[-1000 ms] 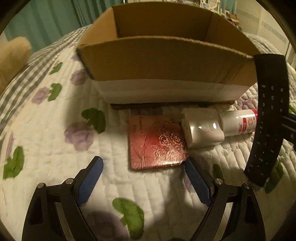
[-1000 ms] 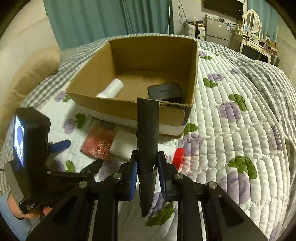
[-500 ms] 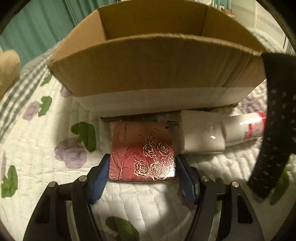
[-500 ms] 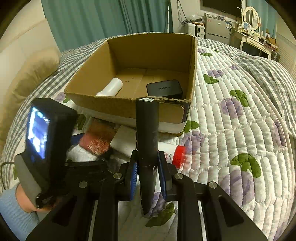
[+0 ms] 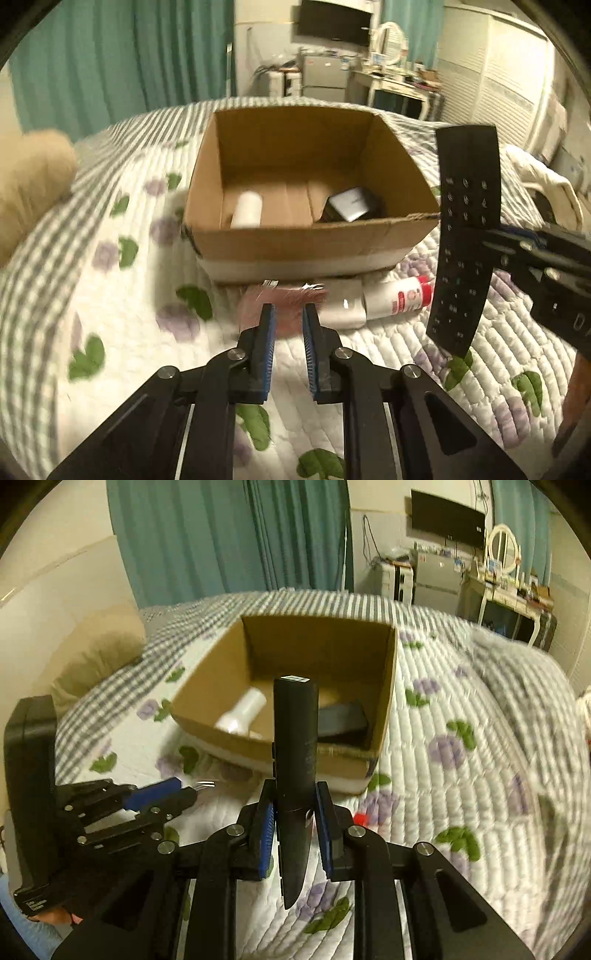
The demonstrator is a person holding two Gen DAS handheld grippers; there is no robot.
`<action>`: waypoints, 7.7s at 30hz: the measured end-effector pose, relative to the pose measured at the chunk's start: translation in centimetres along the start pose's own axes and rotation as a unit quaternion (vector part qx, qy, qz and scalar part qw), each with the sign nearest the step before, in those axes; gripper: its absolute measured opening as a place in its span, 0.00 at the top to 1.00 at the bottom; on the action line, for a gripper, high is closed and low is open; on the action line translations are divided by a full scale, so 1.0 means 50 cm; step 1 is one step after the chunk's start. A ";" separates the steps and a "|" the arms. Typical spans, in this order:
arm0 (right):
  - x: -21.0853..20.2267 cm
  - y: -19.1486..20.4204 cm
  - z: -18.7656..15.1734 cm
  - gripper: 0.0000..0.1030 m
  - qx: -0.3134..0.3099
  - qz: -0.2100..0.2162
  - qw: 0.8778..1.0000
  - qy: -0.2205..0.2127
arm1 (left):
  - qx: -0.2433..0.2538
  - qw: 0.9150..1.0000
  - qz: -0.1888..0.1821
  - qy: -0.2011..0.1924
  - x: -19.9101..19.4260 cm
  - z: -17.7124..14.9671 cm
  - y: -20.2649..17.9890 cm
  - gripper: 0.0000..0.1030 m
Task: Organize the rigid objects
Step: 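Grasp the red card case with left tool while right tool holds the remote, then lower the card case and remote into the box and open both tools, then grasp the white cube charger with left tool while right tool grasps the red-capped bottle, then place the cube charger and bottle into the box and open both tools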
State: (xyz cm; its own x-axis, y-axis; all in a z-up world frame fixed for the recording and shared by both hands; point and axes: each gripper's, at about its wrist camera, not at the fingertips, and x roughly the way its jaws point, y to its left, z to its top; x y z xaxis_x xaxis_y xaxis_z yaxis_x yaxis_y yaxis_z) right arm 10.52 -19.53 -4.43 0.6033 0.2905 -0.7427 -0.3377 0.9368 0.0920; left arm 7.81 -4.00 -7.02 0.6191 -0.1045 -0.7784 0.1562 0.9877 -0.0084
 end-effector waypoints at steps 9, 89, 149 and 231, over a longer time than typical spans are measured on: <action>0.017 -0.004 -0.001 0.81 -0.002 -0.005 1.000 0.012 | -0.025 0.997 0.011 0.069 0.108 -0.033 0.048 0.52; 0.175 -0.026 0.220 0.81 -0.044 -0.018 0.998 0.048 | 0.001 0.999 0.007 -0.033 0.144 0.240 0.062 0.88; 0.105 -0.160 -0.051 0.04 0.078 -0.056 0.993 0.072 | 0.004 0.998 0.047 0.052 0.233 -0.023 -0.055 0.00; -0.012 -0.015 0.208 0.65 -0.062 -0.051 0.995 -0.059 | -0.017 0.996 0.004 -0.084 0.057 0.241 0.037 0.51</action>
State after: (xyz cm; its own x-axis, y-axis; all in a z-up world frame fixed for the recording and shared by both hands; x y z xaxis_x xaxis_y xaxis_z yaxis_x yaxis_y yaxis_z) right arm 17.91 -18.40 2.84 0.7169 0.2231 -0.6606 -0.3530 0.9332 -0.0679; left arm 19.13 -3.86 -1.68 0.7403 -0.1118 -0.6629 0.1263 0.9916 -0.0261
